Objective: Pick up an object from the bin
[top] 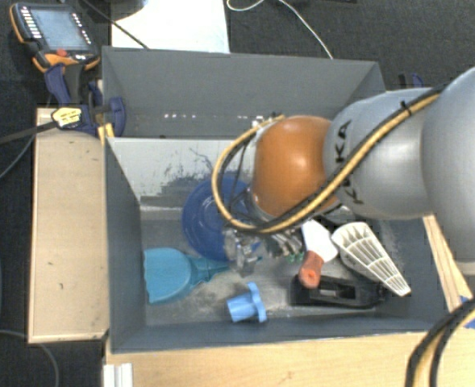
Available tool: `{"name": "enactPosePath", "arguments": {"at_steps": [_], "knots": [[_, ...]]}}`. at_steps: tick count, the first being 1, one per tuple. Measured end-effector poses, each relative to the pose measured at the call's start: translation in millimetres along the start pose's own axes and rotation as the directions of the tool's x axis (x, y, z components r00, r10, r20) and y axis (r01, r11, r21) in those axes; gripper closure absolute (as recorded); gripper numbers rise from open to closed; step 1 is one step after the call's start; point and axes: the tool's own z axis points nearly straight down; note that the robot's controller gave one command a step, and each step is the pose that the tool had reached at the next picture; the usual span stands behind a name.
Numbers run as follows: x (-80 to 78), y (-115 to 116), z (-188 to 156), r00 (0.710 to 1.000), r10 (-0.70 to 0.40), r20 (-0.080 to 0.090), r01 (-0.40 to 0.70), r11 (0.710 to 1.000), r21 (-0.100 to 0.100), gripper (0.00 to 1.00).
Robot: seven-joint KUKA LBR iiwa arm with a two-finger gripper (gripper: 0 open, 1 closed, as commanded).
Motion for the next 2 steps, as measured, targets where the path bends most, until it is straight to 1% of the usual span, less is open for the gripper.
{"name": "enactPosePath", "arguments": {"at_steps": [1,2], "knots": [[-0.7,1.0,23.5,0.973,0.229,0.003,-0.229,0.973,0.000,1.00],[7.9,75.3,29.3,0.993,0.116,0.003,-0.116,0.993,0.005,1.00]]}}
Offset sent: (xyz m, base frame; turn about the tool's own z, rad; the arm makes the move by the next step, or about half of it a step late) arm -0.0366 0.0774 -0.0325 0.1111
